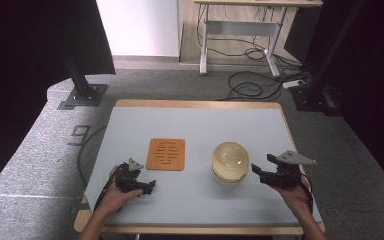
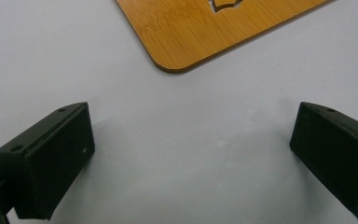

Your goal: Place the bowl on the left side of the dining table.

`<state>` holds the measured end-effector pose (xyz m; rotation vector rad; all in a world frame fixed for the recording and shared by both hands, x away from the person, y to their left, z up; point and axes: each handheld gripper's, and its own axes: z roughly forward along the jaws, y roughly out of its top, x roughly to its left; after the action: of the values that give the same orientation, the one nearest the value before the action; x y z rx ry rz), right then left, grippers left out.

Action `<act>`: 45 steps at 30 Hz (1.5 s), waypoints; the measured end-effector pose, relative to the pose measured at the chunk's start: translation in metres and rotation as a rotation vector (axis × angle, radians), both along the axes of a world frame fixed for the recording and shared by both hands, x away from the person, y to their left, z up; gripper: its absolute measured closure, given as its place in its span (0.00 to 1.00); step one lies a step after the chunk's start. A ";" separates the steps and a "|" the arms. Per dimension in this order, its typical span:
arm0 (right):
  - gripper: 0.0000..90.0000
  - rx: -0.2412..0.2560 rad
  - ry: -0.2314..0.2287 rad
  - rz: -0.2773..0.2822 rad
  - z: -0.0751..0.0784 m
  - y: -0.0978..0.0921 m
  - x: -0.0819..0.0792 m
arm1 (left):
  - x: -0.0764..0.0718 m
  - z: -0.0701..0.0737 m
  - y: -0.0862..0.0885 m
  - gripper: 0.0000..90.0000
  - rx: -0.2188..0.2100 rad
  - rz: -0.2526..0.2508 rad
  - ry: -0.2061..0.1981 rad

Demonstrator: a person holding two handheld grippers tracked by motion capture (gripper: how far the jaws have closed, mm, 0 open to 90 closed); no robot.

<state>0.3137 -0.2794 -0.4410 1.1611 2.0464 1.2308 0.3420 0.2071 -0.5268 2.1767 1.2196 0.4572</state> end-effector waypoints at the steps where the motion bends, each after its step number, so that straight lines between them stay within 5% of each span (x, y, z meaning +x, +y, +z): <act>1: 0.30 0.000 0.000 0.000 0.000 0.001 0.000 | 0.000 0.000 0.000 0.00 0.000 0.000 0.000; 45: 0.30 0.012 -0.033 0.024 0.010 0.010 0.000 | 0.000 0.000 0.000 0.00 0.001 -0.002 0.000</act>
<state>0.3136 -0.2691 -0.4307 1.1180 2.0369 1.2672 0.3423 0.2070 -0.5267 2.1786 1.2179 0.4570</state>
